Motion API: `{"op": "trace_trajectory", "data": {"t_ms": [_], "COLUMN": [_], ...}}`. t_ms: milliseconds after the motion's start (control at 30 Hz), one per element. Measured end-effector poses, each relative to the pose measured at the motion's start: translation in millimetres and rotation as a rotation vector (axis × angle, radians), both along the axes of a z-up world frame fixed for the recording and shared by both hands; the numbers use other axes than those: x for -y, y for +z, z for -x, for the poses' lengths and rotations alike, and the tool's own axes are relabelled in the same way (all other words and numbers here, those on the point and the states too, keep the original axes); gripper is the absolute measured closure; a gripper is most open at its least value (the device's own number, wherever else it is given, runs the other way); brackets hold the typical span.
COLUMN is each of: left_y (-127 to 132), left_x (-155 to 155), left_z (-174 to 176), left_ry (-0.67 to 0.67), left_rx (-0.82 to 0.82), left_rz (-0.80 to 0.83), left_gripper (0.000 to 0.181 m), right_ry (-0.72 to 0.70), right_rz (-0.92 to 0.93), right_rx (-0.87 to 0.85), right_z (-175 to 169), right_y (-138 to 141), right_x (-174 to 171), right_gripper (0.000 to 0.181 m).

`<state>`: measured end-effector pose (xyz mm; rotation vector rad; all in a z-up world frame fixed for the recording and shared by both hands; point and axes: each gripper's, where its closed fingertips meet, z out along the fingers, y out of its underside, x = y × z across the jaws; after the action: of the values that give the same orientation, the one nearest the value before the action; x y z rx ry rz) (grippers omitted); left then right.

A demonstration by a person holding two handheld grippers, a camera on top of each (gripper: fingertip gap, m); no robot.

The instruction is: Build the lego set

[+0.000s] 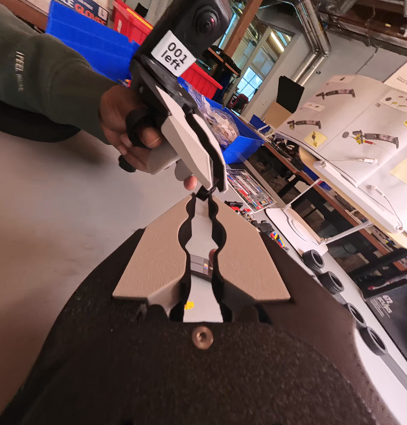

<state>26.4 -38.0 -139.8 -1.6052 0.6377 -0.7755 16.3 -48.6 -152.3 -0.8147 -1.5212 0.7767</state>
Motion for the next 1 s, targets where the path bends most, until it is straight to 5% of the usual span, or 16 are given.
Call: {"op": "trace_trajectory", "data": {"t_ms": [333, 700, 1000], "left_y": [2.3, -10.6, -21.0], "left_x": [-4.1, -11.2, -15.2], "left_z": [3.9, 12.1, 5.1], "left_ry": [0.045, 0.216, 0.257], "left_rx": [0.02, -0.499, -0.575], "left_rz": [-0.014, -0.303, -0.28], "left_gripper": [0.16, 0.137, 0.154], "right_ry": [-0.028, 0.112, 0.132], "right_rz": [0.085, 0.95, 1.03], "right_rx": [-0.002, 0.112, 0.143], "right_z": [-0.5, -0.9, 2.6], "right_y": [4.0, 1.8, -2.2], "right_x": [-7.6, -18.9, -9.2], "right_gripper": [0.175, 0.175, 0.175]}}
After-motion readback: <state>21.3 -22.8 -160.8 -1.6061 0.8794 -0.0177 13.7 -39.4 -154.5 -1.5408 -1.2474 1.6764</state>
